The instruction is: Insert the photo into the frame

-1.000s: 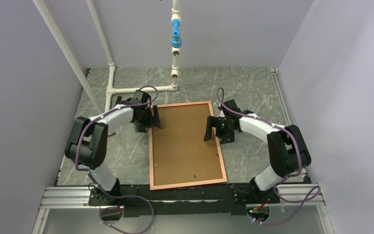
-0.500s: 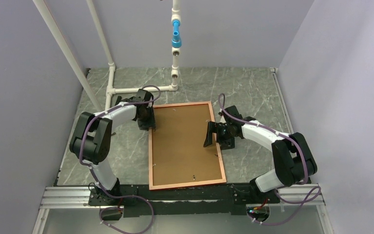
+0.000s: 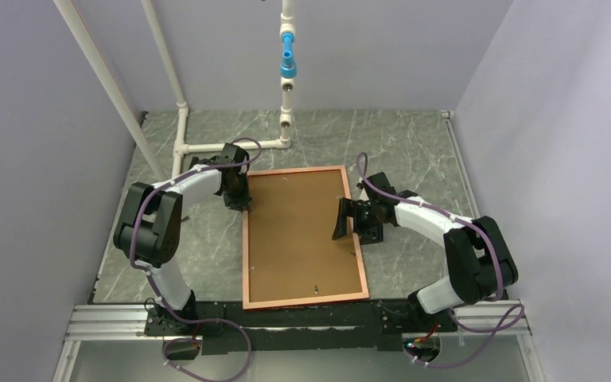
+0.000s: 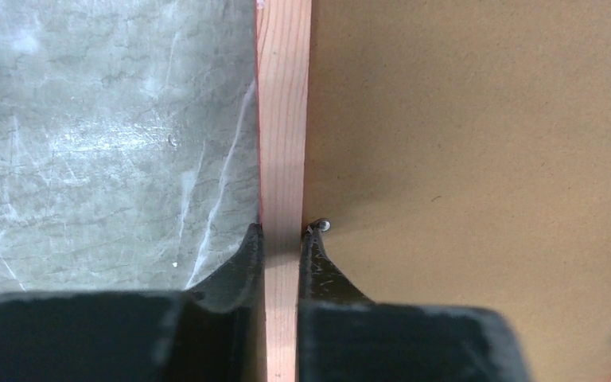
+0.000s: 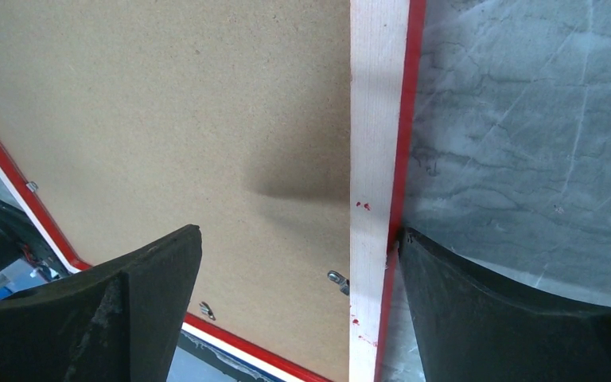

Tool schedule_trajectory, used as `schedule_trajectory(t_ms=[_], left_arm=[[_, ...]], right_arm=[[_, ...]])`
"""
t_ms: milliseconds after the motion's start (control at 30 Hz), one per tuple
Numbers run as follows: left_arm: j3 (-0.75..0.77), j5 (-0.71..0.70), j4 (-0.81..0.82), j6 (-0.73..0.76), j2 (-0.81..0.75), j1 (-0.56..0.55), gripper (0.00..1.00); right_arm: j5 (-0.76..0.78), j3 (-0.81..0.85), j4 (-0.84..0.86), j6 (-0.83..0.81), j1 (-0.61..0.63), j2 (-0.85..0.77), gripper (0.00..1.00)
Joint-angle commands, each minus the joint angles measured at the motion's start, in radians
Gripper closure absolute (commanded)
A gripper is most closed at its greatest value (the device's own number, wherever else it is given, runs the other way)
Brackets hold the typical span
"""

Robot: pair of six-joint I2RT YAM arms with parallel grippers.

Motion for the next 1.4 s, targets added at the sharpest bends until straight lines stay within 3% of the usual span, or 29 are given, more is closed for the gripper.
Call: schedule_trajectory(t_ms=[0, 133, 200, 333, 600, 767, 1367], left_arm=[[-0.012, -0.025, 0.004, 0.055, -0.028, 0.008, 0.82], [-0.036, 0.059, 0.021, 0.046, -0.096, 0.053, 0.42], [-0.052, 0.098, 0.029, 0.044, -0.125, 0.071, 0.33], [-0.078, 0.154, 0.033, 0.047, -0.163, 0.085, 0.25], [-0.174, 0.194, 0.052, 0.045, -0.227, 0.089, 0.23], [-0.232, 0.202, 0.073, 0.041, -0.226, 0.091, 0.23], [-0.284, 0.185, 0.093, 0.032, -0.233, 0.091, 0.23]], right_arm=[[0.006, 0.054, 0.009, -0.009, -0.016, 0.001, 0.04], [0.008, 0.117, -0.003, -0.036, -0.058, 0.023, 0.01], [0.016, 0.153, -0.004, -0.056, -0.075, 0.044, 0.00], [0.040, 0.228, -0.007, -0.084, -0.103, 0.114, 0.00], [0.111, 0.471, -0.099, -0.137, -0.132, 0.334, 0.02], [0.133, 0.608, -0.154, -0.158, -0.128, 0.466, 0.13], [0.428, 0.711, -0.277, -0.138, 0.021, 0.600, 0.36]])
